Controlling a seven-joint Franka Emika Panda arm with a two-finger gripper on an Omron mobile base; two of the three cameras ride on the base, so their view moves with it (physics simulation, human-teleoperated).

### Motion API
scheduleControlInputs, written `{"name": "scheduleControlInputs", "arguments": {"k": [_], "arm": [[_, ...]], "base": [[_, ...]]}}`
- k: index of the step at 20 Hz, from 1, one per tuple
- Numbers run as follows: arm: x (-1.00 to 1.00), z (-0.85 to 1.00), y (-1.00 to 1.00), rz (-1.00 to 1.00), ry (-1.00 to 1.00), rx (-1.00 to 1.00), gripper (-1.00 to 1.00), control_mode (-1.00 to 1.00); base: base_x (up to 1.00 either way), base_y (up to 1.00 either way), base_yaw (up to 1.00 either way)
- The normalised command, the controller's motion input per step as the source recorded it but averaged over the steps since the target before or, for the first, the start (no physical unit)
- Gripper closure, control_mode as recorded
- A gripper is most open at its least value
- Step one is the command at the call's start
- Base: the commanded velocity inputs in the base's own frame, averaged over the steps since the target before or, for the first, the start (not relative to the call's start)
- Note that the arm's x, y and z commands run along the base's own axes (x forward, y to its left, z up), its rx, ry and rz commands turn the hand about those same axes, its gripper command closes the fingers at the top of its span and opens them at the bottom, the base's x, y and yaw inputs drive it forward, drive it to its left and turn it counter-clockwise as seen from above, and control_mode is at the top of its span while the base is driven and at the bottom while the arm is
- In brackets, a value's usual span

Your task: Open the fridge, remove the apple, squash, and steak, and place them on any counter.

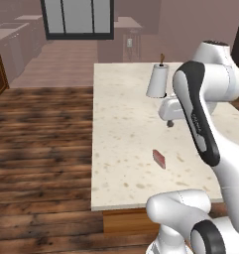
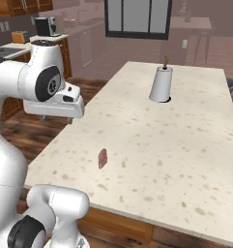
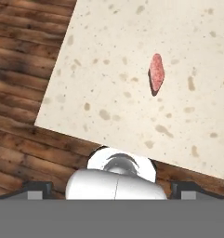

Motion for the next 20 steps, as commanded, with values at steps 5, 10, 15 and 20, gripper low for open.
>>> {"name": "scheduleControlInputs", "arguments": {"k": [5,10,15,20], "arm": [[-0.47,0.14,0.0,-0.06,-0.14,0.0,-1.0,-1.0],[-0.07,0.0,0.0,-0.01,0.0,0.0,-1.0,-1.0],[0.0,0.0,0.0,0.0,0.0,0.0,-1.0,1.0],[0.0,0.0,0.0,0.0,0.0,0.0,-1.0,1.0]], "base": [[0.0,0.0,0.0],[0.0,0.0,0.0],[-0.02,0.0,0.0],[-0.88,-0.24,-0.03]]}}
